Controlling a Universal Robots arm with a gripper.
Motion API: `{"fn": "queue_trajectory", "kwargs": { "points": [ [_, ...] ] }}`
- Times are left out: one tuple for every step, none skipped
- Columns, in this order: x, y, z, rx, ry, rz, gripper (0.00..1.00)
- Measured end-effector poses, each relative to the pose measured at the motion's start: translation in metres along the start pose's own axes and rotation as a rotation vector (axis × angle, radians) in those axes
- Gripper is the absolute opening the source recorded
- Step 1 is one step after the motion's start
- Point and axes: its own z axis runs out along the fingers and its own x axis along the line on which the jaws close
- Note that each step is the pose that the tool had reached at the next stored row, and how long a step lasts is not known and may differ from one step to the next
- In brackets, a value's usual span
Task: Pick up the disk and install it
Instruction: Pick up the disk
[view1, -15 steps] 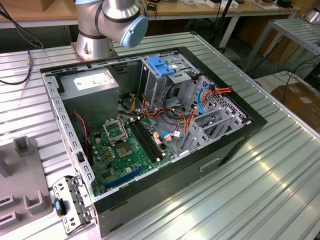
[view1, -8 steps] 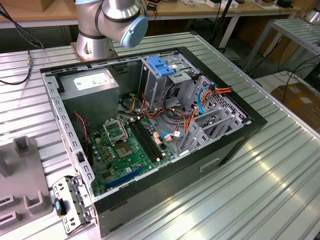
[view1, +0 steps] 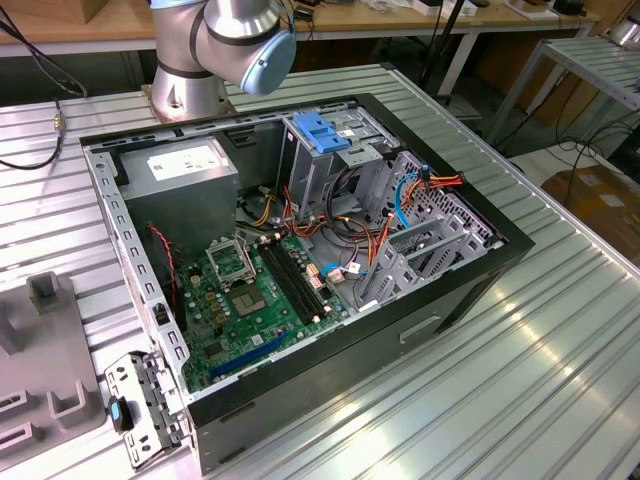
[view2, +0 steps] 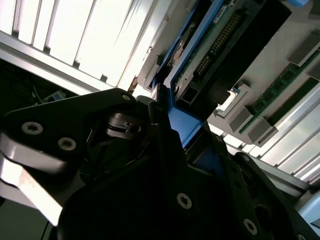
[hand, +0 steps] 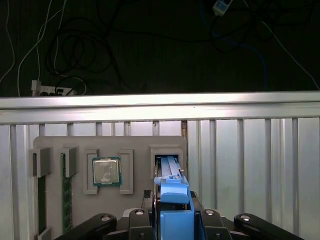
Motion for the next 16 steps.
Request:
{"fn": "queue_trajectory", "kwargs": {
  "points": [
    [0.0, 0.0, 0.0, 0.0, 0.0, 0.0, 0.37],
    [0.0, 0.0, 0.0, 0.0, 0.0, 0.0, 0.37],
    [0.0, 0.0, 0.0, 0.0001, -0.0001, 0.0, 0.37],
    [0.0, 0.0, -0.0001, 0.0002, -0.0001, 0.0, 0.37],
    [0.0, 0.0, -0.0002, 0.0003, -0.0002, 0.0, 0.37],
    [0.0, 0.0, -0.0007, 0.0002, -0.0001, 0.0, 0.37],
    [0.0, 0.0, -0.0011, 0.0, 0.0, 0.0, 0.37],
    [0.0, 0.0, -0.0015, 0.0001, 0.0, 0.0, 0.37],
    [-0.0001, 0.0, -0.0044, 0.0, 0.0, 0.0, 0.37],
    [-0.0001, 0.0, -0.0056, 0.0, 0.0, 0.0, 0.37],
    [-0.0001, 0.0, -0.0067, 0.0, 0.0, 0.0, 0.37],
    [-0.0001, 0.0, -0.0074, 0.0, 0.0, 0.0, 0.37],
    [-0.0001, 0.0, -0.0084, 0.0001, 0.0, 0.0, 0.37],
    [-0.0001, 0.0, -0.0093, 0.0001, 0.0, 0.0, 0.37],
    [-0.0002, 0.0, -0.0108, -0.0001, 0.0, 0.0, 0.37],
    [-0.0002, 0.0, -0.0119, 0.0, 0.0, 0.0, 0.37]
  ]
}}
